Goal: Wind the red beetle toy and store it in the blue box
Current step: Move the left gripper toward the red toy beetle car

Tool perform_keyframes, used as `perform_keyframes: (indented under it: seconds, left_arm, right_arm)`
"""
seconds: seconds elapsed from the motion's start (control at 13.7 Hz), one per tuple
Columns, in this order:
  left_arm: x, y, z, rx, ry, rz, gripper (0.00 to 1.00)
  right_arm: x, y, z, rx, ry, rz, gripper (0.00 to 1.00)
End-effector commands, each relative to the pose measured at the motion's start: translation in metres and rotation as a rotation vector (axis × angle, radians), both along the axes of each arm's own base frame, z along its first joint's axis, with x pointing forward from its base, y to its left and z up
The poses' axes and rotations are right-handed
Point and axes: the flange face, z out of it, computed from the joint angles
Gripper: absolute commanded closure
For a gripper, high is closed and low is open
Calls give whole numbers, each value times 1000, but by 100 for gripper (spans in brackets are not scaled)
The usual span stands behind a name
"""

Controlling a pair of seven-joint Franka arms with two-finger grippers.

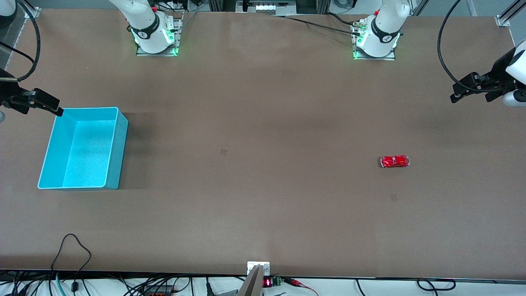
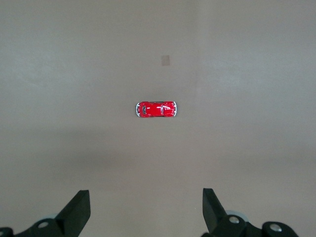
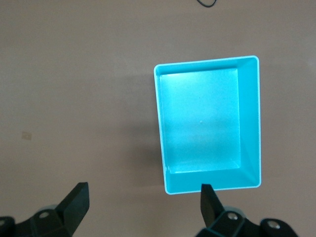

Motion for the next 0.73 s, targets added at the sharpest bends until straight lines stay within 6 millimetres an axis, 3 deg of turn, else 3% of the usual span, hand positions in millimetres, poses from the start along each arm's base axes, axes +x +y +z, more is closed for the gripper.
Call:
perform_keyframes:
  seconds: [0.0,0.22,0.29,0.66]
  left_arm:
    - [-15,-1,3,-10,-4,1,0]
    - [-12,-3,-2,-7,3,-23,0]
    - [-8,-3,-11,-8,22,-45,0]
    - [31,10,-96,-27,112,-217,0]
  right_arm:
    - [-3,-1,-3,21,32,4,0]
    - [-3,-1,-3,21,39,4,0]
    - [-3,-1,-3,21,39,4,0]
    - [4,3,-19,20,66,10,0]
